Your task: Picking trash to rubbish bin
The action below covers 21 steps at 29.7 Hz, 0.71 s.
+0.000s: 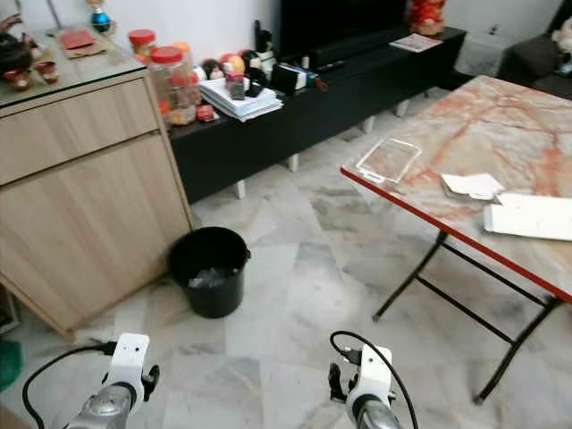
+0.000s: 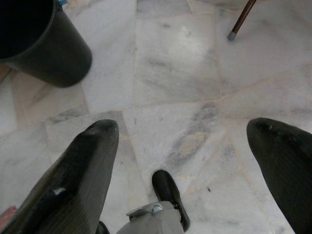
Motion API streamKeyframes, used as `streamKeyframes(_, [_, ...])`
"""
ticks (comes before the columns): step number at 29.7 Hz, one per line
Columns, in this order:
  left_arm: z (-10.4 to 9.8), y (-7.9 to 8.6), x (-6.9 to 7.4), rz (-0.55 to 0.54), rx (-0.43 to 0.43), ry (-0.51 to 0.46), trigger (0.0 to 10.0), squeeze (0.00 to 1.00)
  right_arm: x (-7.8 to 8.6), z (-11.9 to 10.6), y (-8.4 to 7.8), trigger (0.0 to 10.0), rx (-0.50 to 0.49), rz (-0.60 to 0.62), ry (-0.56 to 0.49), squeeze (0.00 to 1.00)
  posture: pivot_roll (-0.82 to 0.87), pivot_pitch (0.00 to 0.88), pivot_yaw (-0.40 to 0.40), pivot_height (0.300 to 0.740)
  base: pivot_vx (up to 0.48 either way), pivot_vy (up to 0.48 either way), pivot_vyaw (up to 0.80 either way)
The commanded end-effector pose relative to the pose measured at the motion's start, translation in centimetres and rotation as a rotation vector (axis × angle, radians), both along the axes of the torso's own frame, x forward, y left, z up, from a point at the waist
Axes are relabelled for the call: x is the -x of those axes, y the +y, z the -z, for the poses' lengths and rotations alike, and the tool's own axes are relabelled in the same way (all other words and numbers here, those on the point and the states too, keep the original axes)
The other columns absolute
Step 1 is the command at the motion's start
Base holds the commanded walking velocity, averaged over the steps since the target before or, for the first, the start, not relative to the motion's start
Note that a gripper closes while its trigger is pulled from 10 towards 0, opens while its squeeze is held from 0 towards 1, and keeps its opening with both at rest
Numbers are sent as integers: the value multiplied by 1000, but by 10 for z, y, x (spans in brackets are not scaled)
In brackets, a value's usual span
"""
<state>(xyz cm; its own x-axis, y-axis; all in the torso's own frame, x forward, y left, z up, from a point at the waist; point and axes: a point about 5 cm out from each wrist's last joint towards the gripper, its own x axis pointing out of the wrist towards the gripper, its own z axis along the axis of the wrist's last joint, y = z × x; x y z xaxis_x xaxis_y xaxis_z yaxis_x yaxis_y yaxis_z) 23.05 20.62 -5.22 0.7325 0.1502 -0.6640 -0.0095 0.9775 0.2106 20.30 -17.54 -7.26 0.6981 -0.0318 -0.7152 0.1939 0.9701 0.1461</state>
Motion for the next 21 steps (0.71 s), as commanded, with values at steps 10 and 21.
streamKeyframes(10, [3,1,4,-12,-2,18,10000,0,-2,-1,-2,10000,24,3,6,0,-82,0,-10,740,0,0,-788])
streamKeyframes(21, [2,2,3,11,-41,23,10000,0,-2,-1,-2,10000,29,4,9,0,-82,0,-8,740,0,-197,-788])
